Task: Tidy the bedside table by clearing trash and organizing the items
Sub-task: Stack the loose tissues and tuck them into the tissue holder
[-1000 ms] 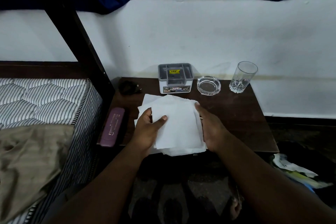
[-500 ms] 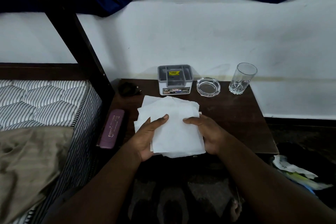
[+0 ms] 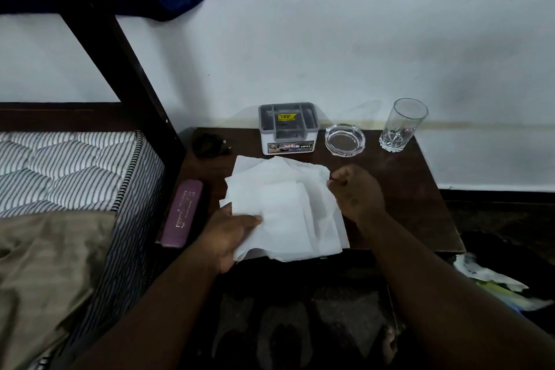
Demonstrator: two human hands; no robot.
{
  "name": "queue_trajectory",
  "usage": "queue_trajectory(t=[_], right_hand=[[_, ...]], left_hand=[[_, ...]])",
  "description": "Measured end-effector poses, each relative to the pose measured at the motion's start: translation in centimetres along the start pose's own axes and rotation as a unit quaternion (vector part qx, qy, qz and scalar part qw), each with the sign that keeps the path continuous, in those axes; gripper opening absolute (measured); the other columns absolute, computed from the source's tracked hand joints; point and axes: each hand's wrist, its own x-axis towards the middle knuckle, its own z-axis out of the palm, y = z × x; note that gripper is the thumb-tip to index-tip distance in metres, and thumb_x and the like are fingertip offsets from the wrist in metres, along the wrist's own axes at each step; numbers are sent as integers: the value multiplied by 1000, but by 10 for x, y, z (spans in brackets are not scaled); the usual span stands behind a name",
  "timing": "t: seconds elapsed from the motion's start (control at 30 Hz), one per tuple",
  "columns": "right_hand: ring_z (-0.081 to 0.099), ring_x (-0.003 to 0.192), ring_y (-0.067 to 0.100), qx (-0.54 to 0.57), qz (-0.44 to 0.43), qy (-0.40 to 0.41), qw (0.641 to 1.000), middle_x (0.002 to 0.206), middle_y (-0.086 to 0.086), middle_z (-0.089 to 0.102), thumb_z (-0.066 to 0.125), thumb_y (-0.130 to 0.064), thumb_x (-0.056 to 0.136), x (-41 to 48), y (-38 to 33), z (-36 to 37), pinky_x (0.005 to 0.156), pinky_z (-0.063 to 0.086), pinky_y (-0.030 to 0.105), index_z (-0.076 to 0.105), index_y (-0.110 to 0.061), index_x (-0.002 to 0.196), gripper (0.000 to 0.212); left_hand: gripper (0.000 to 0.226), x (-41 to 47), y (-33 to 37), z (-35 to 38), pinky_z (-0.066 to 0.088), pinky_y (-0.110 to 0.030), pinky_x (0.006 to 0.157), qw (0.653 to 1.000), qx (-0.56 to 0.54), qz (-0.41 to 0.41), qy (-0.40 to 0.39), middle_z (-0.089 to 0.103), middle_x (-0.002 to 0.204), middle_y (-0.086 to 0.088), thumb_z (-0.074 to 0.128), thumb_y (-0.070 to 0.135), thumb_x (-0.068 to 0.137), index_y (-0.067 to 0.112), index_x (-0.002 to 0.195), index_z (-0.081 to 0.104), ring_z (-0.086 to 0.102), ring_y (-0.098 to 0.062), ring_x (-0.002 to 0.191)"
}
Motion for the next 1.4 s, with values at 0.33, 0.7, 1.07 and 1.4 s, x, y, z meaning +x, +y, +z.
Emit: queue_trajectory(t=[0.33,0.7,1.07,1.4], right_hand=[[62,104,30,-115,-51,-61,990,114,11,64,89,-18,71,4,-2,8,88,49,35,62,-11,114,50],[67,100,23,-82,-22,-31,996,102,0,72,74,-10,76,-3,-6,7,87,55,38,67,-21,97,25],[62,102,24,-134,-73,8,988,104,1,64,75,-22,82,-12,-11,8,83,55,39,69,-21,90,10],[59,113,28,-185,-95,-35,978,119,3,65,76,-48,82,0,-3,24,96,48,41,66,-25,121,47]], left_hand=[[22,6,5,-18,64,-38,69,994,104,5,37,80,89,-9,69,-2,90,4,112,67,78,-24,80],[32,2,8,-8,48,-55,109,994,74,8,80,64,125,-39,61,-16,89,-17,121,60,65,-44,107],[32,-3,9,-3,42,-61,113,994,62,-3,86,62,128,-36,57,-19,91,-20,123,57,60,-52,120],[33,2,6,-4,43,-62,112,995,56,1,83,62,127,-39,59,-19,90,-19,123,59,60,-54,122]])
